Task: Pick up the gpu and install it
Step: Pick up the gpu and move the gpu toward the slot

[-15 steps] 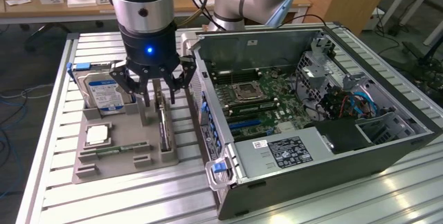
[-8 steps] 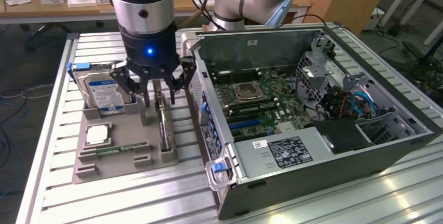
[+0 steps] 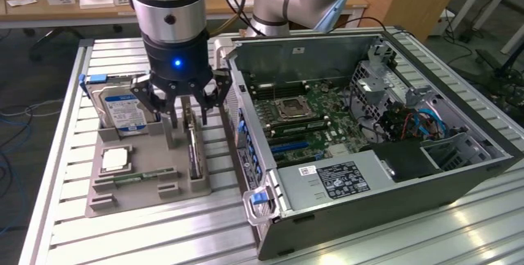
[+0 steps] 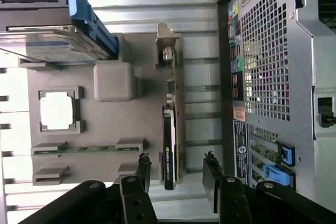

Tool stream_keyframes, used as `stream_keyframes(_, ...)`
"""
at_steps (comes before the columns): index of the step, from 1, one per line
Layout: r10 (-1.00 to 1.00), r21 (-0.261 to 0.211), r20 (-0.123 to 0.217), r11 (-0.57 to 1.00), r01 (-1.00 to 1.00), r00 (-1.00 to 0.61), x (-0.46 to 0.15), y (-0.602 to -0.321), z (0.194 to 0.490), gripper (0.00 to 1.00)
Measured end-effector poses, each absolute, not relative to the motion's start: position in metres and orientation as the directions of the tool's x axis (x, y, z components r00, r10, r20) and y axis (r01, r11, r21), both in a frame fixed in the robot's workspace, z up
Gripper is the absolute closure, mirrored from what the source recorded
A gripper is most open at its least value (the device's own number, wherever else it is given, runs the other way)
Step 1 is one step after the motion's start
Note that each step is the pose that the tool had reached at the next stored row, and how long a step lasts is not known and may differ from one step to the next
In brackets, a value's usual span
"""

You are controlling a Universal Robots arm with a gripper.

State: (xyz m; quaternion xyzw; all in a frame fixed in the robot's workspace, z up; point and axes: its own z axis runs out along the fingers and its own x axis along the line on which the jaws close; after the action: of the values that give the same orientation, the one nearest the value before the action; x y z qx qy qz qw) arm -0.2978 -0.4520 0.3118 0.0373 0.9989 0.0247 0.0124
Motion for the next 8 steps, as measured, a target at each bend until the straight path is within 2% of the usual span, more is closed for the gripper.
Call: stream_keyframes(8,0.075,0.050,-0.023,0.996,0.074,-0.997,-0.2978,-0.4520,0.3076,0.47)
